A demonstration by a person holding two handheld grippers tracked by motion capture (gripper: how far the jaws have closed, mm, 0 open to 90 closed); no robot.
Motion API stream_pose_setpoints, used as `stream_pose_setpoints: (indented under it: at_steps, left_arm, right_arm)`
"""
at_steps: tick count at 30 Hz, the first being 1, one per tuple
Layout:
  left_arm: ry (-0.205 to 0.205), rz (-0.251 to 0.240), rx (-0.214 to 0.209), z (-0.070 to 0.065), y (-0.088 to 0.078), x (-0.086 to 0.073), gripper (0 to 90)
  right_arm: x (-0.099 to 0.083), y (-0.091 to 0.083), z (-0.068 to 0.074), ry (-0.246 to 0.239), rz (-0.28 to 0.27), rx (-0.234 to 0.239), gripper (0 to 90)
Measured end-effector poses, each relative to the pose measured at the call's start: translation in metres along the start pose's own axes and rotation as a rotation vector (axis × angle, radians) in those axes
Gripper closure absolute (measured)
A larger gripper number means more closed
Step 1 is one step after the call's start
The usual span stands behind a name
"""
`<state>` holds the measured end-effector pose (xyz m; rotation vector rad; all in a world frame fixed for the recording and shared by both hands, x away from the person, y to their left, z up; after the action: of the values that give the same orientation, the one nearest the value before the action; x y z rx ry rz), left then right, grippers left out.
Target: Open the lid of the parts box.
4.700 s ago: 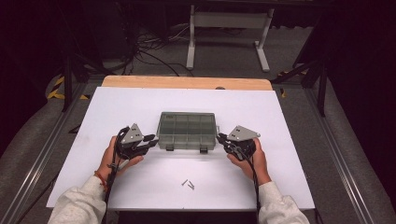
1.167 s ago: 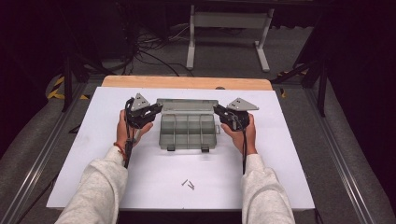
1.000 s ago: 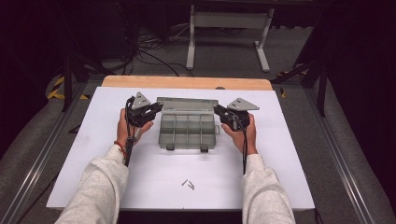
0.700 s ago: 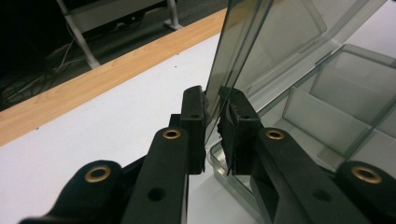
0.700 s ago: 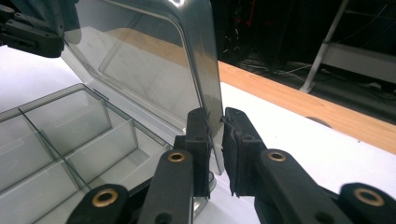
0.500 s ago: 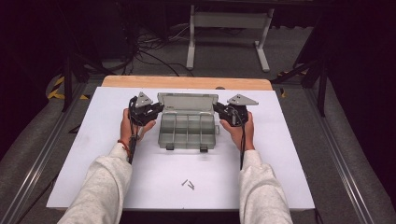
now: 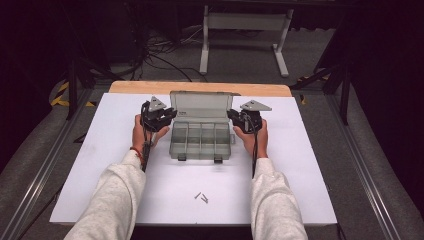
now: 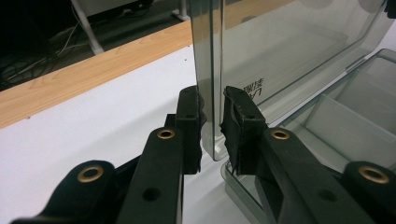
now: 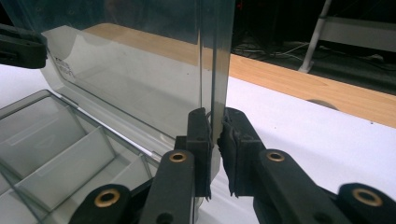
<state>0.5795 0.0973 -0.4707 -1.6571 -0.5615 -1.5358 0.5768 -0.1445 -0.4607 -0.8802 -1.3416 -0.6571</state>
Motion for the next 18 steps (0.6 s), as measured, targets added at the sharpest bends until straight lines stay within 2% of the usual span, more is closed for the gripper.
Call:
stream_pose_setpoints:
  at_steps: [8, 18]
  left_arm:
    - [0.0, 0.015, 0.017, 0.002, 0.003, -0.004, 78.7]
    - [-0.007, 0.039, 0.026, 0.002, 0.006, -0.011, 79.8]
  right_arm:
    - [-0.006, 0.004, -0.002, 0.001, 0.0, -0.031, 83.3]
    - [-0.011, 0.006, -0.002, 0.016, 0.006, -0.042, 83.3]
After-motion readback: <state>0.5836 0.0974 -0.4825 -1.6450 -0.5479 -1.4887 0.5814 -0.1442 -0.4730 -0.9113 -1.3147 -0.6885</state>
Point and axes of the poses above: each handheld gripper's, and its own axes: y roughly forward along the jaws, x roughly out of its top, z roughly to its left, the point moved 9 cm from there along y, roughly forward along the jaws, and after that the axes turned 15 degrees about -z, right-handed, at the moved point
